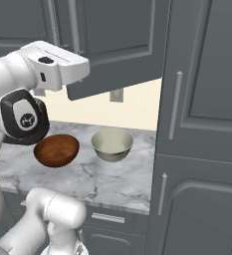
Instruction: Open the cabinet. Pick the bowls from the counter and place them in the cabinet. Then close the cabinet.
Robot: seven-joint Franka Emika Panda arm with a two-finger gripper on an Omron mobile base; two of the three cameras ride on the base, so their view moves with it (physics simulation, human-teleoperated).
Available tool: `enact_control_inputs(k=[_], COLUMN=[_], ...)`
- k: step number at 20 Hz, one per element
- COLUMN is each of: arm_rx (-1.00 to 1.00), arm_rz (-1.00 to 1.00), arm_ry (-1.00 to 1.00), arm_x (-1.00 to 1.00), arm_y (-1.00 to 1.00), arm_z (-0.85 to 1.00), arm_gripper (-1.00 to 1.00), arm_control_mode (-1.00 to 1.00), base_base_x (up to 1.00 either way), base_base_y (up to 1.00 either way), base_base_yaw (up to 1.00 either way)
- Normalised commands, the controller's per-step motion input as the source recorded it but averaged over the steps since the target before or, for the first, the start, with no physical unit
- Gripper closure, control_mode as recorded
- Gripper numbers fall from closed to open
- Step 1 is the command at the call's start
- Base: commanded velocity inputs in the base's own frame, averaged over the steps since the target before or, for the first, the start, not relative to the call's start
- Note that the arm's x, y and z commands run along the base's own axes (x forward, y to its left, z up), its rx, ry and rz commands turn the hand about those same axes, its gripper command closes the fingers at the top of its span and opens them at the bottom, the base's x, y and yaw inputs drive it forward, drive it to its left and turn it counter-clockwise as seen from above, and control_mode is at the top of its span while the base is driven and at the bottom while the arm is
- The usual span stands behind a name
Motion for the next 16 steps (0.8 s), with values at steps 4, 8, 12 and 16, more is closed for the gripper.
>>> enact_control_inputs(k=[4,8,12,16], arm_rx=[-0.05,-0.21,-0.28,-0.14], arm_rz=[0.0,0.0,-0.04,-0.19], arm_ry=[0.0,0.0,0.07,0.03], arm_x=[-1.0,-0.7,-0.04,0.57], arm_y=[0.35,0.96,1.0,0.68], arm_z=[-0.01,0.0,-0.01,0.0], arm_gripper=[-1.0,-1.0,-1.0,-1.0], arm_control_mode=[-1.0,-1.0,-1.0,-1.0], base_base_x=[0.0,0.0,0.0,0.0], base_base_y=[0.0,0.0,0.0,0.0], base_base_yaw=[0.0,0.0,0.0,0.0])
